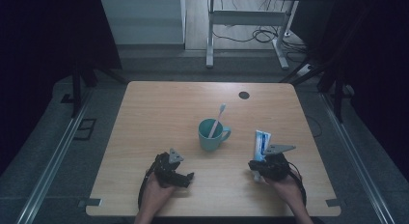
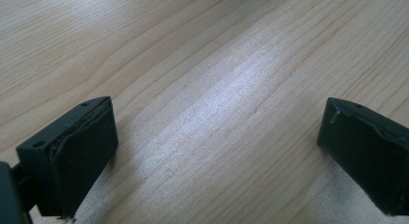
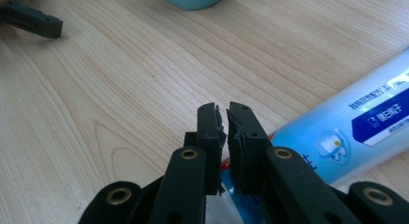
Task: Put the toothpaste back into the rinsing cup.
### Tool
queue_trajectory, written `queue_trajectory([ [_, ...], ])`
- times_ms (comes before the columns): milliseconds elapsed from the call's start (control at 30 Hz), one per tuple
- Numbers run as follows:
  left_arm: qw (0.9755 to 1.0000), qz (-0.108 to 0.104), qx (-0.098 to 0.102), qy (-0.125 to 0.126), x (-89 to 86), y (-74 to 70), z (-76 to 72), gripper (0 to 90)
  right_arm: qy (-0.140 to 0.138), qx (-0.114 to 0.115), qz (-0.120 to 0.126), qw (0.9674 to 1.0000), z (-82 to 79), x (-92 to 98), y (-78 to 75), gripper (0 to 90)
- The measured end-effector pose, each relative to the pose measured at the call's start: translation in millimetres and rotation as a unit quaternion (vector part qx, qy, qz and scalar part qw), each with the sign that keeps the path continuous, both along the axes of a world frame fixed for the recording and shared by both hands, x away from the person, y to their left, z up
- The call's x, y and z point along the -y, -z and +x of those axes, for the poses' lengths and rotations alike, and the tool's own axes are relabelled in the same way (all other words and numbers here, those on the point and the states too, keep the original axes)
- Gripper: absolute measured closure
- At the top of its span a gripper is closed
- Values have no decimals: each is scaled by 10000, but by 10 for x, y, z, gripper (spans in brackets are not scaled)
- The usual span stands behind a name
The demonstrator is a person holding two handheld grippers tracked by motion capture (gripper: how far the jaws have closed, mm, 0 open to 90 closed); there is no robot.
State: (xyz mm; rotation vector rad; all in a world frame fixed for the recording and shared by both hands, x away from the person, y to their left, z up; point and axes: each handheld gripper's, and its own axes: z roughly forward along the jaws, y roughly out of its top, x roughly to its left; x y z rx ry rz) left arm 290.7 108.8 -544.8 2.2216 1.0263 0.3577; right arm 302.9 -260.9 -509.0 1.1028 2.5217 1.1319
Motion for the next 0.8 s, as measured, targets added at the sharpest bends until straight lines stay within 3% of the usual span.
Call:
queue_trajectory([
  [367,10000,-1,-1,0,0,0,0,6,90,-25,22,10000,7,63,16,868],
  [800,10000,-1,-1,1,0,0,0,6,225,-41,-156,9996,18,258,13,841],
])
